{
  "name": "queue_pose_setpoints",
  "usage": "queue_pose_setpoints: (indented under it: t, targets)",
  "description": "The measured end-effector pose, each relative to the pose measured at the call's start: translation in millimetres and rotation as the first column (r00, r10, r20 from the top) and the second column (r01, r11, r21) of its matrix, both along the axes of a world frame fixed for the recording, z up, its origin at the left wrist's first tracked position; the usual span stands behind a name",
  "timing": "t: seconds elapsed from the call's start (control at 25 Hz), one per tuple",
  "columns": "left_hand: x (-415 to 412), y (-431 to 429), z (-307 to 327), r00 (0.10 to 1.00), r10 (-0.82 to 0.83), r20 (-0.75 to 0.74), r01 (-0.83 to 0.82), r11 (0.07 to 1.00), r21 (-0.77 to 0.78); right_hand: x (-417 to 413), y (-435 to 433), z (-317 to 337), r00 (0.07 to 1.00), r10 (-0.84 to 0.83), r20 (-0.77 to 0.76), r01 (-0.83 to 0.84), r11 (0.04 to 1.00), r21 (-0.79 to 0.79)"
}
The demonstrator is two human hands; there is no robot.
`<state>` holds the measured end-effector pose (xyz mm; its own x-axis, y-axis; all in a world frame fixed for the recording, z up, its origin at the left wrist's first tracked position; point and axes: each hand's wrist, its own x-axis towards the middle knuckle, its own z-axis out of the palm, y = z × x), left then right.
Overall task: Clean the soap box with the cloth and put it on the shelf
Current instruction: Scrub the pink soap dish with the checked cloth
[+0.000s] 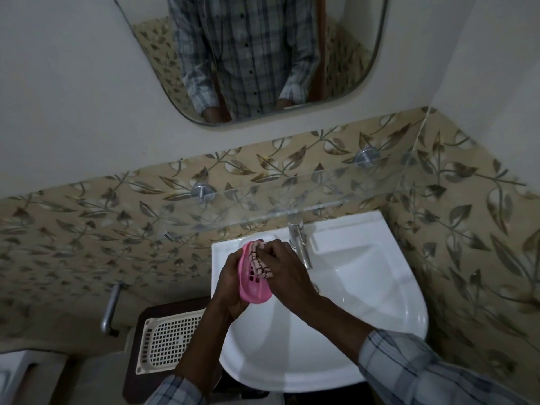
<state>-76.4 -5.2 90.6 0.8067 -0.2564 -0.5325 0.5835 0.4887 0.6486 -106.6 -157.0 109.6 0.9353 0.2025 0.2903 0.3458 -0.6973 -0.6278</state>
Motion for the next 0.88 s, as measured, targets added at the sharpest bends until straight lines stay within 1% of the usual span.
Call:
queue_pose_setpoints:
  t: [0.04, 0.08, 0.12, 0.16, 0.24, 0.28, 0.32, 0.36, 0.4, 0.44, 0.48, 0.52, 0.56, 0.6, 0.64, 0.68, 0.72, 0.76, 0.84, 0.88]
  targets:
    - [-0.2, 2.4, 1.0, 1.0, -0.014, 0.01, 0.014, 0.999, 0.029, -0.2, -1.5, -2.7, 0.996, 0.045, 0.075, -0.04, 0.997, -0.065]
    - [-0.6, 4.9, 1.0, 0.999, -0.047, 0.008, 0.046, 0.997, 0.066, 2.1, -6.6, -4.9, 0.983, 0.106, 0.148, -0.081, 0.983, -0.162]
    - [-1.9, 6.4, 0.5, 0.996, -0.084, -0.01, 0.084, 0.991, 0.105, 3.8, -13.0, -4.7, 0.971, 0.132, 0.2, -0.078, 0.963, -0.257]
    - [-3.5, 5.0, -0.9, 0.994, -0.098, -0.037, 0.103, 0.985, 0.141, 3.9, -16.3, -2.8, 0.969, 0.1, 0.228, -0.02, 0.945, -0.326]
    - [-7.1, -4.1, -6.3, 0.997, -0.039, -0.062, 0.051, 0.979, 0.195, -8.2, -9.1, -2.4, 0.987, -0.023, 0.161, 0.088, 0.91, -0.405]
    - [-8.2, -9.1, -9.4, 0.998, 0.008, -0.064, 0.006, 0.977, 0.215, -16.4, -0.2, -4.9, 0.995, -0.067, 0.076, 0.092, 0.909, -0.407]
    - [-7.3, -13.4, -10.8, 0.997, 0.053, -0.06, -0.039, 0.976, 0.216, -24.9, 7.8, -8.2, 0.995, -0.087, -0.045, 0.066, 0.933, -0.354]
    - [-5.9, -16.0, -11.3, 0.995, 0.086, -0.046, -0.076, 0.978, 0.194, -33.0, 13.8, -9.9, 0.982, -0.066, -0.175, 0.028, 0.978, -0.207]
    - [-4.4, -16.4, -11.2, 0.995, 0.095, -0.029, -0.09, 0.983, 0.158, -38.6, 14.9, -10.6, 0.971, -0.012, -0.24, 0.004, 0.999, -0.036]
    - [-4.0, -14.2, -10.3, 0.997, 0.078, -0.026, -0.075, 0.99, 0.118, -42.5, 11.0, -10.1, 0.97, 0.083, -0.227, -0.065, 0.994, 0.084]
    - [-4.7, -11.5, -8.1, 0.998, 0.039, -0.04, -0.036, 0.996, 0.085, -42.0, 2.2, -9.5, 0.972, 0.205, -0.119, -0.198, 0.978, 0.071]
    - [-6.7, -8.1, -6.8, 0.997, -0.011, -0.071, 0.016, 0.998, 0.068, -34.4, -12.5, -9.3, 0.933, 0.359, 0.019, -0.357, 0.932, -0.056]
    - [-9.0, -4.7, -6.6, 0.992, -0.065, -0.108, 0.072, 0.995, 0.066, -18.9, -31.1, -8.7, 0.846, 0.512, 0.147, -0.444, 0.83, -0.336]
    - [-9.8, -1.5, -7.8, 0.984, -0.114, -0.134, 0.124, 0.99, 0.066, -4.8, -46.1, -4.3, 0.783, 0.595, 0.182, -0.405, 0.71, -0.576]
    - [-8.5, -0.4, -8.9, 0.975, -0.158, -0.159, 0.168, 0.984, 0.053, 7.4, -55.5, -0.2, 0.789, 0.582, 0.197, -0.319, 0.662, -0.678]
    - [-6.4, 0.3, -8.9, 0.966, -0.177, -0.186, 0.184, 0.983, 0.019, 17.2, -59.4, 1.7, 0.806, 0.542, 0.236, -0.26, 0.683, -0.682]
    - [-4.3, 0.1, -7.7, 0.964, -0.172, -0.202, 0.173, 0.985, -0.012, 22.1, -58.1, 2.3, 0.825, 0.51, 0.244, -0.249, 0.715, -0.653]
    - [-1.6, 0.8, -6.7, 0.968, -0.156, -0.197, 0.151, 0.988, -0.039, 21.6, -51.9, 4.0, 0.83, 0.516, 0.213, -0.292, 0.726, -0.623]
    - [1.6, 0.0, -3.8, 0.977, -0.129, -0.168, 0.119, 0.99, -0.071, 10.7, -39.3, 2.3, 0.773, 0.602, 0.201, -0.388, 0.699, -0.601]
    - [1.7, -1.3, -4.7, 0.981, -0.118, -0.156, 0.106, 0.991, -0.084, 4.0, -36.3, 0.4, 0.769, 0.607, 0.202, -0.401, 0.703, -0.588]
